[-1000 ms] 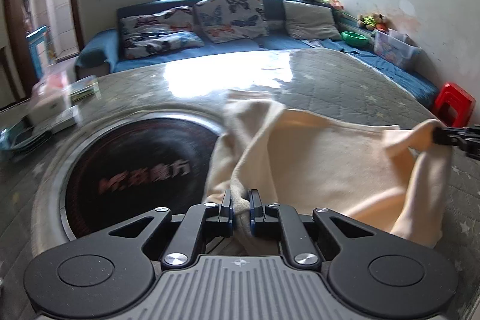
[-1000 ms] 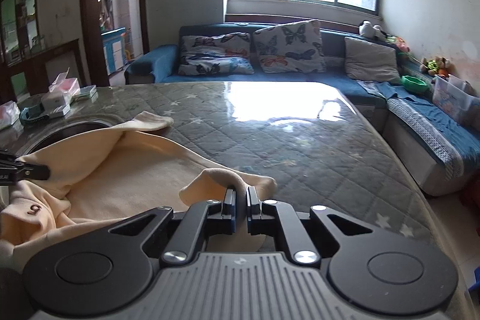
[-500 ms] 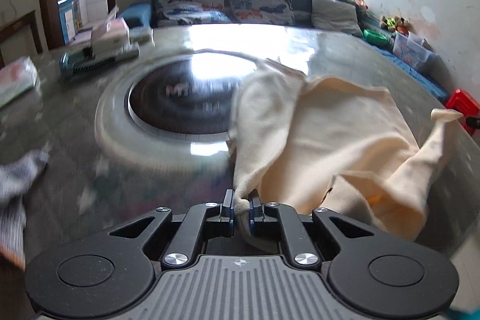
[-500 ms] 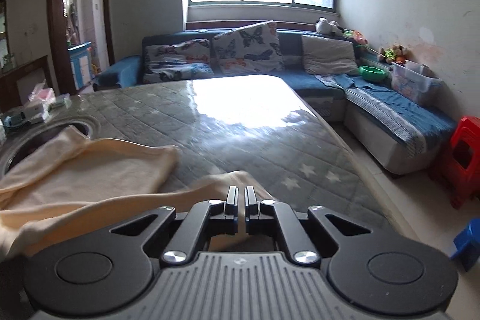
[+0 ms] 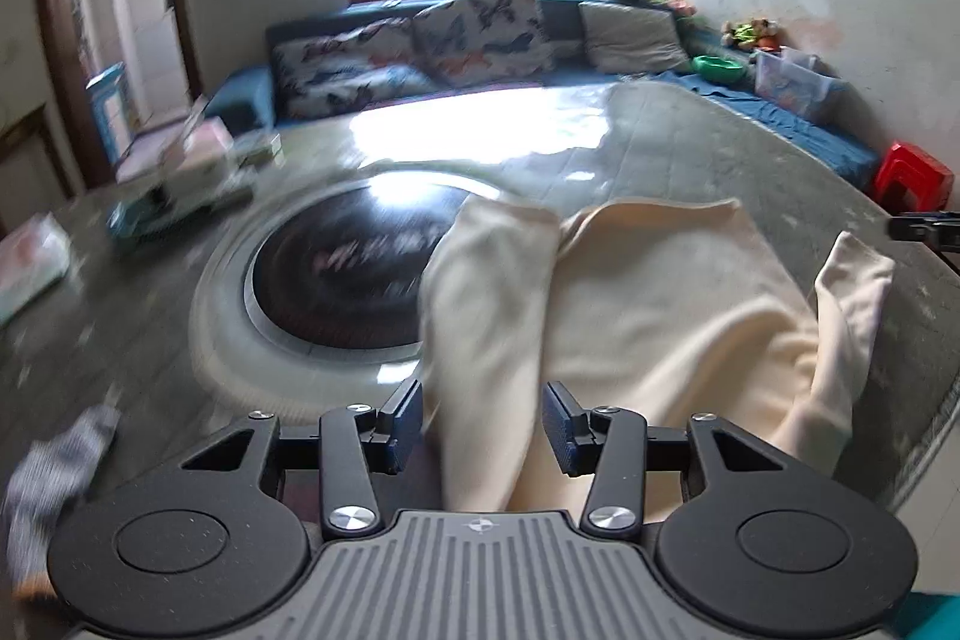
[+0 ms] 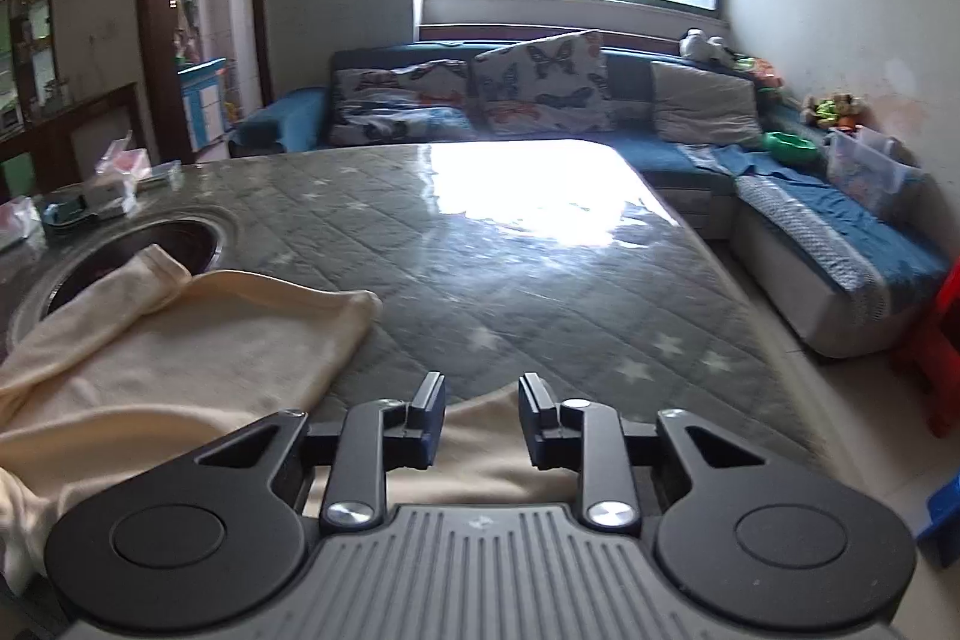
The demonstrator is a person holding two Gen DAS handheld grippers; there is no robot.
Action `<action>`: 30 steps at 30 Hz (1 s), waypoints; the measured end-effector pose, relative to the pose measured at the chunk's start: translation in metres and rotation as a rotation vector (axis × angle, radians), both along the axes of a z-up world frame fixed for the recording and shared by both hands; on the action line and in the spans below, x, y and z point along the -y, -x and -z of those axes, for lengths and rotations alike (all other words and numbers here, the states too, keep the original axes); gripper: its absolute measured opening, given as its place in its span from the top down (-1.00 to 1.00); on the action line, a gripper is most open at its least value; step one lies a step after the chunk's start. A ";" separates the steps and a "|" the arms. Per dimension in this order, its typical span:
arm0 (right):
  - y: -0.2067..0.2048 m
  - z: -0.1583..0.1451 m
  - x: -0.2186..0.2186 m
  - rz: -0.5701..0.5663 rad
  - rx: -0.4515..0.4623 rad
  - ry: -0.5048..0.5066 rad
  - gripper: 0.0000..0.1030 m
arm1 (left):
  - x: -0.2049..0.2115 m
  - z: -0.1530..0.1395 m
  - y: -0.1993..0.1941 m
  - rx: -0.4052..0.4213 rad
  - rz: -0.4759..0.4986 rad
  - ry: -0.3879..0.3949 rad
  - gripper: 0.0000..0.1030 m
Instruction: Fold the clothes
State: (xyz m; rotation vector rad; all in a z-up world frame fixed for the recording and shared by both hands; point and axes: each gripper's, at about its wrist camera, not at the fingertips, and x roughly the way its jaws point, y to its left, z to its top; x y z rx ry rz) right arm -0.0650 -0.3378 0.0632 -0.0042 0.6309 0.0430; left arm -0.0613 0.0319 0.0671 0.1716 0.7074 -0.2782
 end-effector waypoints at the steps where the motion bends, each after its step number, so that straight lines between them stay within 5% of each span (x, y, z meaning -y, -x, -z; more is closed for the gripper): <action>1: -0.007 0.001 -0.005 -0.019 -0.007 -0.004 0.48 | 0.006 0.003 -0.008 -0.001 0.014 -0.011 0.08; 12: -0.080 0.021 -0.043 -0.123 -0.099 -0.035 0.32 | 0.046 0.043 -0.087 -0.019 0.061 -0.124 0.13; 15: -0.096 0.028 -0.051 -0.137 -0.125 -0.011 0.32 | 0.041 0.047 -0.098 -0.025 0.050 -0.113 0.67; 19: -0.116 0.040 -0.060 -0.146 -0.158 0.018 0.34 | 0.007 0.041 -0.104 -0.020 -0.054 -0.071 0.97; 26: -0.136 0.053 -0.072 -0.145 -0.143 0.036 0.53 | -0.083 0.034 -0.098 -0.009 -0.410 -0.030 0.97; 30: -0.144 0.060 -0.087 -0.158 -0.140 0.058 0.53 | -0.098 0.024 -0.083 -0.027 -0.369 0.057 0.94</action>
